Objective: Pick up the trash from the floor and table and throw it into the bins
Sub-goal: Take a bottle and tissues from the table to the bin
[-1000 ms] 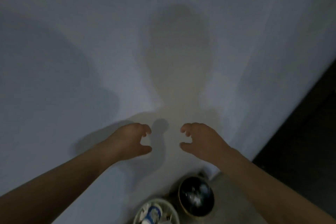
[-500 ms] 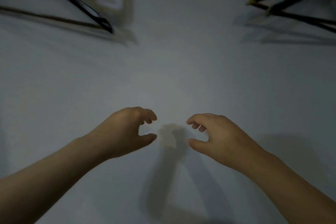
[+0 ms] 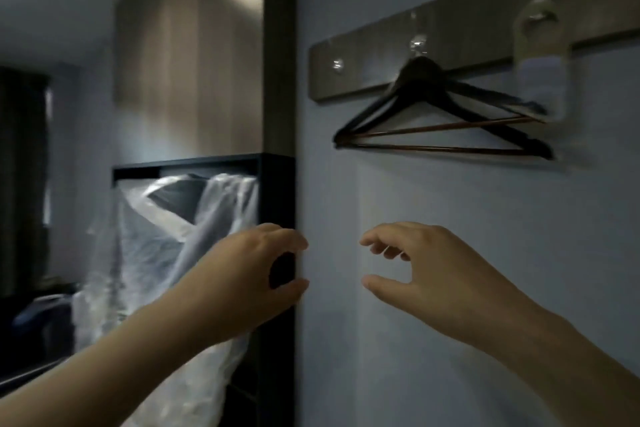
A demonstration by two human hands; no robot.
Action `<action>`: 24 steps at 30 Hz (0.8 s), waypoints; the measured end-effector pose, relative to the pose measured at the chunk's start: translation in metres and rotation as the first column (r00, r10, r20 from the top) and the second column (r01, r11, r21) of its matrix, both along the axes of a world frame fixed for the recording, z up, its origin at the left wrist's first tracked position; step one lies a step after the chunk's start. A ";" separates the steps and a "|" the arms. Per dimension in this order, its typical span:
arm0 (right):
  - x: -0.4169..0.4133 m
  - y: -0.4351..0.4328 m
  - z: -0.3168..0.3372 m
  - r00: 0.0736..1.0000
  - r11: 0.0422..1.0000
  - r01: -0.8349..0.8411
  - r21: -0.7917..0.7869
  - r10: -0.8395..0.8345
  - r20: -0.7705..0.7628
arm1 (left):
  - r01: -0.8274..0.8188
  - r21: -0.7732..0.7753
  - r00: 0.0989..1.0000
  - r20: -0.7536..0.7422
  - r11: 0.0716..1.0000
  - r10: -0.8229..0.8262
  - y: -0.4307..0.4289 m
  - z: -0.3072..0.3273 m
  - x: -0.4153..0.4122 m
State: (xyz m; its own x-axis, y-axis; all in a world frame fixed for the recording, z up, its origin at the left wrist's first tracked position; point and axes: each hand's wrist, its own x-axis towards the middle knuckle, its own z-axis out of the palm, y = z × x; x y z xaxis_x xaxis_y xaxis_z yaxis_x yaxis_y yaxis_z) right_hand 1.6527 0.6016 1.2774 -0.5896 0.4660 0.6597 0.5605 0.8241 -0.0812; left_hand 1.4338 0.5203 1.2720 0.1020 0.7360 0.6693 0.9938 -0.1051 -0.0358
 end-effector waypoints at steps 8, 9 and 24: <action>-0.197 -0.058 -0.003 0.958 0.959 -0.283 -0.004 0.282 0.059 | -0.296 -0.036 0.955 -0.005 0.954 0.296 -0.121 -0.009 -0.159; -0.219 -0.064 -0.003 0.950 0.952 -0.306 -0.001 0.305 0.064 | -0.328 -0.047 0.945 0.004 0.944 0.328 -0.132 -0.010 -0.175; -0.479 -0.074 -0.026 0.790 0.796 -0.603 0.045 0.588 0.173 | -0.601 -0.048 0.795 0.066 0.798 0.603 -0.190 -0.038 -0.370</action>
